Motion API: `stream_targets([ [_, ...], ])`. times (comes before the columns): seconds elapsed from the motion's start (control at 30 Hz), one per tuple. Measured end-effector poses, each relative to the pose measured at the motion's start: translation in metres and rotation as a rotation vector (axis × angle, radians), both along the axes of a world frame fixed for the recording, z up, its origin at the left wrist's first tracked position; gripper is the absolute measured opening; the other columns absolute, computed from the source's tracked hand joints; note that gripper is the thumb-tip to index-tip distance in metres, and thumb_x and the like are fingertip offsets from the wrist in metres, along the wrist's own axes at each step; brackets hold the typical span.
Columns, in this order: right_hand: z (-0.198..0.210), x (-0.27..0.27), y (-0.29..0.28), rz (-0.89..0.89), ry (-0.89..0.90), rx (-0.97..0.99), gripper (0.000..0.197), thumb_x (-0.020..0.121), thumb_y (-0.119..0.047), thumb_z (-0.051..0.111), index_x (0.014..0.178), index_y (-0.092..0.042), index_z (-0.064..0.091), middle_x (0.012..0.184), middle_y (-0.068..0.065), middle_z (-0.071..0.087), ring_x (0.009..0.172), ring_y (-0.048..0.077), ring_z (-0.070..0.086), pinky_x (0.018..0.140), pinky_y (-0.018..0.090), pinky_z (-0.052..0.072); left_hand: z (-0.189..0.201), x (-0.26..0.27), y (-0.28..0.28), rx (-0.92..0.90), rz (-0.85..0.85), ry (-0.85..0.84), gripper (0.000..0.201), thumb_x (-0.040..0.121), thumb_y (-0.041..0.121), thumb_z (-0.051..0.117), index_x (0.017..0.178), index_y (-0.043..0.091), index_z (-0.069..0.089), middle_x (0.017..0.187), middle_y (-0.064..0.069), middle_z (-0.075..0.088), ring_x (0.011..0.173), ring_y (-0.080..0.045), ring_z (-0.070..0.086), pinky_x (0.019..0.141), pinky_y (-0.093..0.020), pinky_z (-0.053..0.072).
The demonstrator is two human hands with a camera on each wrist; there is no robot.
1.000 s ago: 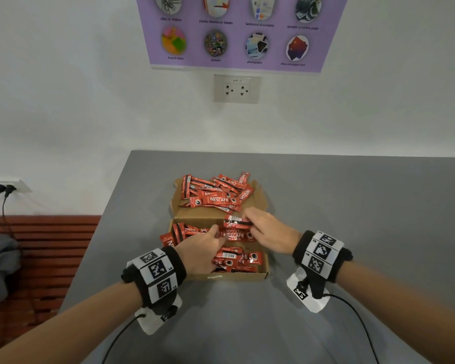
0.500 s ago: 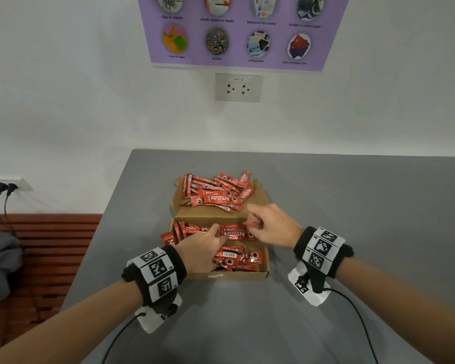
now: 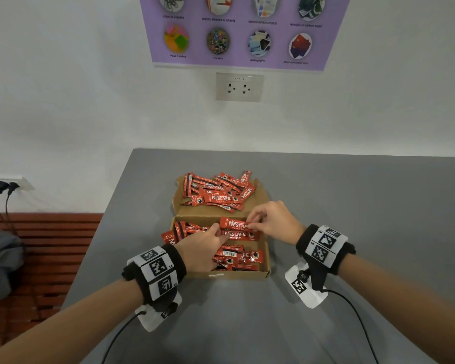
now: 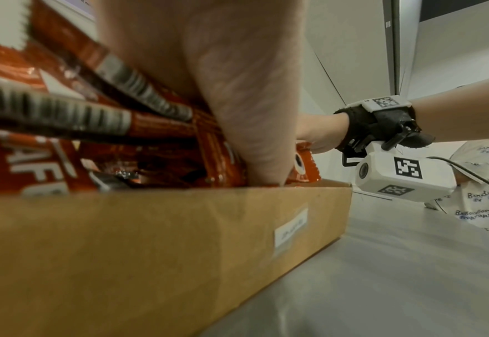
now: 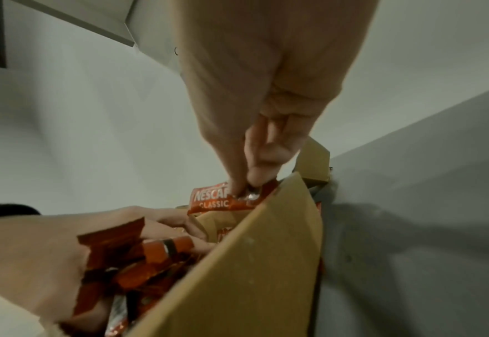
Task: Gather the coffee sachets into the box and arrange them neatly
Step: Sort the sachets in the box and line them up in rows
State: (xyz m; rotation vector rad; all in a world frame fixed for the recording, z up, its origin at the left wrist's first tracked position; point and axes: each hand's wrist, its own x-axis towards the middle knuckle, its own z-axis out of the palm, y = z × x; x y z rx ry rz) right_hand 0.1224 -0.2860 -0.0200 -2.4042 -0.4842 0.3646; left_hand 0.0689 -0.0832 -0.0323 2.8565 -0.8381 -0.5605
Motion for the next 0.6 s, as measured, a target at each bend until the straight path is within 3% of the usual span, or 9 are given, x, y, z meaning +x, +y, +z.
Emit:
stream_targets([
  [0.07, 0.0, 0.002, 0.0, 0.011, -0.009, -0.049, 0.009, 0.082, -0.017, 0.071, 0.089, -0.012, 0.069, 0.088, 0.002, 0.072, 0.07, 0.0, 0.062, 0.071, 0.016, 0.052, 0.0, 0.0, 0.0, -0.004, 0.004, 0.008, 0.067, 0.09, 0.034, 0.058, 0.145, 0.016, 0.026, 0.137, -0.007, 0.033, 0.116, -0.021, 0.05, 0.105, -0.03, 0.035],
  [0.23, 0.003, 0.003, 0.006, 0.105, -0.028, -0.174, 0.009, 0.08, -0.017, 0.073, 0.084, -0.009, 0.072, 0.086, 0.001, 0.07, 0.064, -0.002, 0.054, 0.061, 0.005, 0.041, 0.0, 0.001, 0.001, -0.023, 0.01, 0.024, 0.065, 0.089, 0.032, 0.058, 0.144, 0.016, 0.027, 0.134, -0.007, 0.034, 0.112, -0.022, 0.053, 0.104, -0.029, 0.038],
  [0.43, 0.003, 0.003, 0.018, 0.283, -0.07, -0.431, 0.004, 0.082, -0.013, 0.067, 0.082, -0.01, 0.07, 0.084, 0.0, 0.07, 0.077, 0.011, 0.064, 0.071, 0.022, 0.049, -0.001, 0.0, 0.002, -0.092, 0.04, 0.043, 0.068, 0.086, 0.029, 0.062, 0.141, 0.017, 0.024, 0.13, -0.006, 0.037, 0.107, -0.02, 0.055, 0.098, -0.028, 0.043],
  [0.6, 0.001, 0.001, 0.022, 0.318, -0.179, -0.534, 0.007, 0.082, -0.019, 0.068, 0.087, -0.014, 0.069, 0.089, -0.001, 0.07, 0.084, 0.014, 0.063, 0.069, 0.023, 0.042, -0.002, 0.001, 0.003, -0.093, 0.019, 0.025, 0.073, 0.086, 0.03, 0.063, 0.144, 0.018, 0.019, 0.132, -0.007, 0.037, 0.108, -0.021, 0.056, 0.099, -0.029, 0.043],
])
